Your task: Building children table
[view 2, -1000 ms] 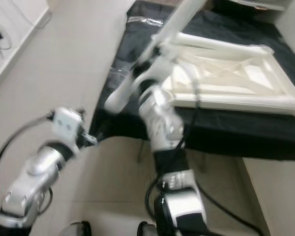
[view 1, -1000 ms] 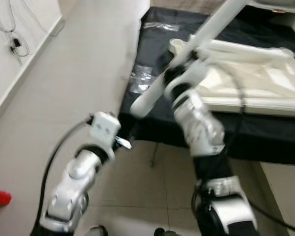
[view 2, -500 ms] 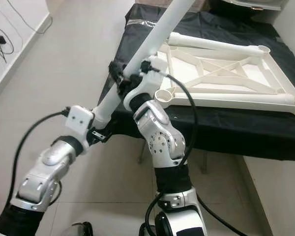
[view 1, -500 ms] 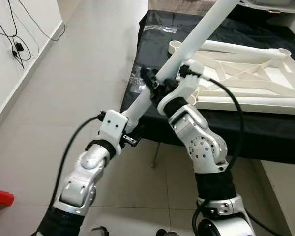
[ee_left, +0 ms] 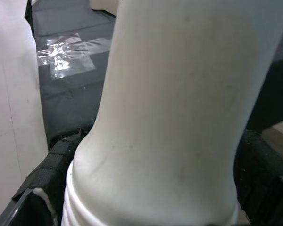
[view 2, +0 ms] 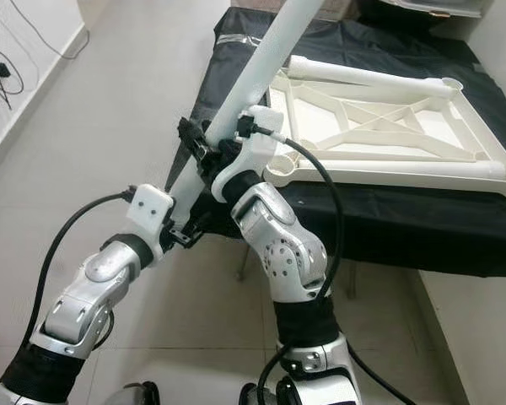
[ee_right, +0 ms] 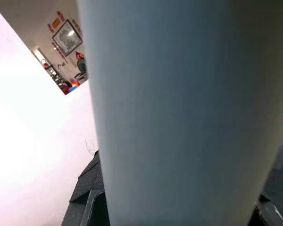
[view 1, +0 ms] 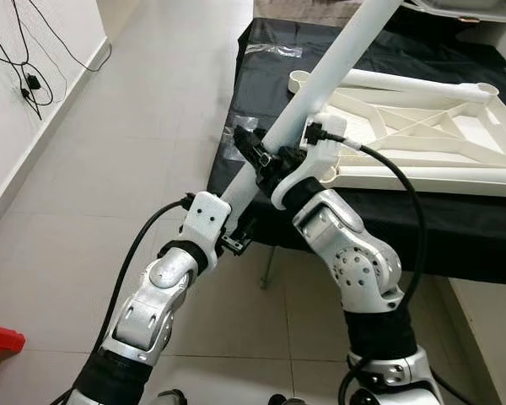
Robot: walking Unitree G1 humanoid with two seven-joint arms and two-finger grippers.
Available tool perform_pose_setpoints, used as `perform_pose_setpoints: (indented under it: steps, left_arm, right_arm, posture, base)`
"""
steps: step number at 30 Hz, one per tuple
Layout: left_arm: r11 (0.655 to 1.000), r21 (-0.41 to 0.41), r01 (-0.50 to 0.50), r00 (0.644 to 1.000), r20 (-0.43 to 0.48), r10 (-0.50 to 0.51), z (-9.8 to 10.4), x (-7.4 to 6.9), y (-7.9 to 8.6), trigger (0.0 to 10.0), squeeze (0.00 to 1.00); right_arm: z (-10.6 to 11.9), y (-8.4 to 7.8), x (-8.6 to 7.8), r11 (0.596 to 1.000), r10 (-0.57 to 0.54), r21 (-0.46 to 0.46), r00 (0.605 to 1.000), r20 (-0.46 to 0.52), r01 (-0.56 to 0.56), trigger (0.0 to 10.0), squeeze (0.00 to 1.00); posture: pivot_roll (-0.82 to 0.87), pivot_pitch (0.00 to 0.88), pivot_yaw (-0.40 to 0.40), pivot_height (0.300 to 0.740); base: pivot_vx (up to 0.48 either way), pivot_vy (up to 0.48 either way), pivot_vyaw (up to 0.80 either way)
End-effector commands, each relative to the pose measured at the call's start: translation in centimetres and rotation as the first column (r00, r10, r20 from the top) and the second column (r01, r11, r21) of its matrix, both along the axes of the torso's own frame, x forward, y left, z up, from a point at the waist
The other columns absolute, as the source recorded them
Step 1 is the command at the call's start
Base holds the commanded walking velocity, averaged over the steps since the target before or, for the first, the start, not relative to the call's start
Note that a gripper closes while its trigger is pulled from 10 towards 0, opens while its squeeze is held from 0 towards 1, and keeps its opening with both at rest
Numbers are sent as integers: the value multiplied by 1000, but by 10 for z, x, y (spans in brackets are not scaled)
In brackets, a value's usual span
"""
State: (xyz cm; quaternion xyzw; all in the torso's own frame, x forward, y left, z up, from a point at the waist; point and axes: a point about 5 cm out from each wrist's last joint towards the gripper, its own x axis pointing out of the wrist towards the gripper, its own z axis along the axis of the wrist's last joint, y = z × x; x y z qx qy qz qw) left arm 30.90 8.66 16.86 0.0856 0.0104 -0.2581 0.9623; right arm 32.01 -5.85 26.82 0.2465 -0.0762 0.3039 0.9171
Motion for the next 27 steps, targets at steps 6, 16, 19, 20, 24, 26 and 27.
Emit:
perform_pose_setpoints:
  steps: [6,16,19,20,24,26,27]
  left_arm:
    - [994,31,103,994,-31,-102,-10,-7,-14,10000,0]
    - [980,92,175,983,-81,-167,-21,-13,-19,10000,0]
    - [980,93,179,982,-86,-171,-23,-14,-20,10000,0]
    - [980,92,178,982,-85,-171,-23,-14,-20,10000,0]
    - [979,96,181,981,-86,-173,-24,-15,-20,10000,0]
    - [978,99,183,981,-85,-175,-24,-15,-20,10000,0]
    - [978,99,183,981,-85,-175,-24,-15,-20,10000,0]
  right_arm:
    - [-2,12,-12,995,91,-49,996,10,-90,10000,0]
    - [-7,15,-15,991,91,-104,995,31,-88,10000,0]
    - [-7,15,-15,990,92,-114,995,34,-88,10000,0]
    - [-7,15,-15,989,93,-118,995,35,-88,10000,0]
    - [-9,15,-15,988,91,-127,995,34,-86,10000,0]
    - [-9,15,-15,987,94,-133,995,37,-88,10000,0]
    - [-9,15,-15,987,94,-133,995,37,-88,10000,0]
  posture:
    - [62,179,-49,740]
    - [63,176,-45,740]
    - [62,175,-45,740]
    - [62,175,-45,740]
    - [62,170,-45,740]
    - [62,170,-45,740]
    - [62,170,-45,740]
  base:
    - [0,0,0]
    - [0,0,0]
    - [0,0,0]
    - [0,0,0]
    - [0,0,0]
    - [0,0,0]
    - [0,0,0]
